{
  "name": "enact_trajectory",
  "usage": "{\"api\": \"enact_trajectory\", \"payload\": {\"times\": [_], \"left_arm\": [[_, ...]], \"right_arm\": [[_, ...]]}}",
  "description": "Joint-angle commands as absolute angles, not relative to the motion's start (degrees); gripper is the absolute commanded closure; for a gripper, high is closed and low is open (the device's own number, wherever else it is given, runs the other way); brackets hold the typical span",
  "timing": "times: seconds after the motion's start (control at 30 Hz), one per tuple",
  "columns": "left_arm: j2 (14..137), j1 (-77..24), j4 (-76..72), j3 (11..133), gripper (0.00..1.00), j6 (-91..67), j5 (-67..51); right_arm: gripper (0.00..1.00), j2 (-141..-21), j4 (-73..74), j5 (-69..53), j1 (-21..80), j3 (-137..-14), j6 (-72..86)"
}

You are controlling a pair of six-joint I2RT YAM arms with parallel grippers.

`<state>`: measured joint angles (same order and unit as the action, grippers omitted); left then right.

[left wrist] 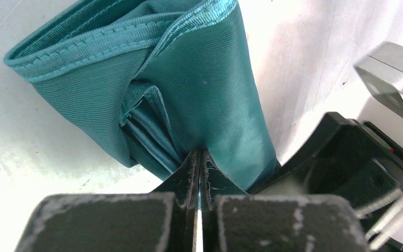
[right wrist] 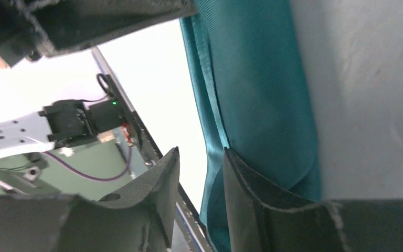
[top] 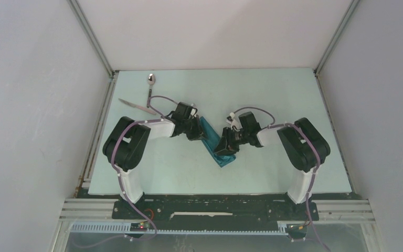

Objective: Fold the napkin into a case and place the utensils inside
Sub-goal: Smooth out the smaller rectangle-folded napkin at the center of the board, then pick up the smaller rectangle-folded napkin from the center of the board.

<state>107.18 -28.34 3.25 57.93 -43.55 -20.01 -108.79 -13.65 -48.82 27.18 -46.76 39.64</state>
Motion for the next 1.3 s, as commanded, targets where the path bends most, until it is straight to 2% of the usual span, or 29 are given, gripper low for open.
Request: {"api": "enact_trajectory", "payload": {"times": [0.0,0.13,0.27,0.37,0.6,0.7,0.87,0.97,1.17,1.27], "left_arm": [[109.5,-27.9,8.5,55.3,1.0,-41.6,-15.2],[109.8,-27.9,8.1,55.4,1.0,-41.6,-16.3],[110.1,-27.5,7.5,55.5,1.0,-41.6,-18.4],[110.7,-26.7,6.7,55.3,1.0,-42.0,-20.3],[112.2,-25.2,3.4,54.4,1.0,-43.8,-24.6],[112.4,-25.2,2.5,54.0,1.0,-44.3,-25.2],[112.8,-25.2,2.5,54.3,1.0,-44.4,-25.2],[112.4,-25.1,2.5,54.1,1.0,-44.4,-25.2],[111.7,-24.8,2.6,53.9,1.0,-44.2,-25.1],[111.5,-24.7,2.9,54.1,1.0,-44.1,-25.1]], "right_arm": [[0.52,-97.5,1.7,-40.3,29.1,-48.1,27.0],[0.42,-88.2,16.1,-20.9,37.1,-52.0,15.5],[0.35,-84.5,15.3,5.9,49.3,-52.1,6.9],[0.3,-87.0,11.6,13.2,53.9,-53.5,2.9],[0.3,-95.9,4.0,16.9,56.5,-56.9,-3.5],[0.3,-98.4,2.9,14.8,55.9,-58.2,-4.7],[0.36,-104.0,0.9,15.4,55.4,-60.1,-4.2],[0.42,-106.1,0.5,15.7,54.8,-60.0,-2.7],[0.44,-108.6,-0.4,19.3,54.3,-58.9,-0.5],[0.5,-108.0,-0.6,21.1,54.1,-57.4,-0.3]]}}
